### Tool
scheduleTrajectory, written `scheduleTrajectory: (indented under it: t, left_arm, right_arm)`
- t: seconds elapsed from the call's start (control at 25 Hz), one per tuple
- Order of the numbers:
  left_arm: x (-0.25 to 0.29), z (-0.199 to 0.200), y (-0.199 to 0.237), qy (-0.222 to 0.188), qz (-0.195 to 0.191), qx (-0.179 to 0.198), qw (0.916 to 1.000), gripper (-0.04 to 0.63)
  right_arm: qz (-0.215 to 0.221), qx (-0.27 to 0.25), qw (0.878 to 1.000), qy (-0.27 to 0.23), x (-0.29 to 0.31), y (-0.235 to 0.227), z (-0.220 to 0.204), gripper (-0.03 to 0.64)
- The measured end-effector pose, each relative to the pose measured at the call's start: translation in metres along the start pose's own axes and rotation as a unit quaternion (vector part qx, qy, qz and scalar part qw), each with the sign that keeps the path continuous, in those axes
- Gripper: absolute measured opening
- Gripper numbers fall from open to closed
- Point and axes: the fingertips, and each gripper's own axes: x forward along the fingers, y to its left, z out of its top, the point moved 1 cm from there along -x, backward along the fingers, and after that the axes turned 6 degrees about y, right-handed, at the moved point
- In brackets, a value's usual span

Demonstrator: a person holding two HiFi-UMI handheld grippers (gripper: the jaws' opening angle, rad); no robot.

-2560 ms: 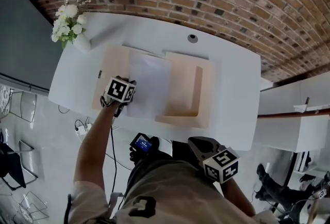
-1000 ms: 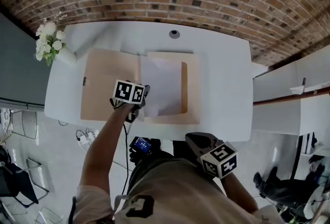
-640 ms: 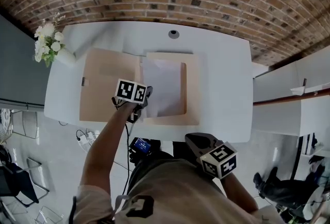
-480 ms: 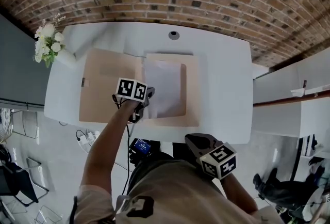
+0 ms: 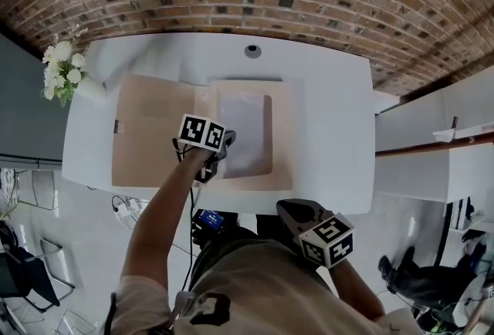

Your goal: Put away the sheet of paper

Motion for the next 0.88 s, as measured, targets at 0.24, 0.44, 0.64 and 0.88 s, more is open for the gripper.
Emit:
scheduleTrajectory:
  t: [0.24, 0.44, 0.64, 0.88]
  left_arm:
    - [0.006, 0.003, -0.007, 0.004, -0.006, -0.001, 1.0, 0.014]
    - [0.011, 0.002, -0.007, 0.01, -0.003, 0.002, 0.9999, 0.014]
    - [0.012, 0.002, -0.006, 0.014, 0.002, 0.007, 0.9999, 0.014]
    - [0.009, 0.004, -0.004, 0.019, 0.045, 0.04, 0.998, 0.021]
  right_arm:
    - [0.001, 0.002, 1.0, -0.001, -0.002, -0.004, 0.002, 0.021]
    - [0.003, 0.006, 1.0, 0.001, -0.001, -0.007, 0.0, 0.021]
    - [0.005, 0.005, 1.0, 0.002, 0.0, -0.009, 0.0, 0.021]
    - [0.008, 0.006, 1.0, 0.0, 0.001, -0.012, 0.002, 0.021]
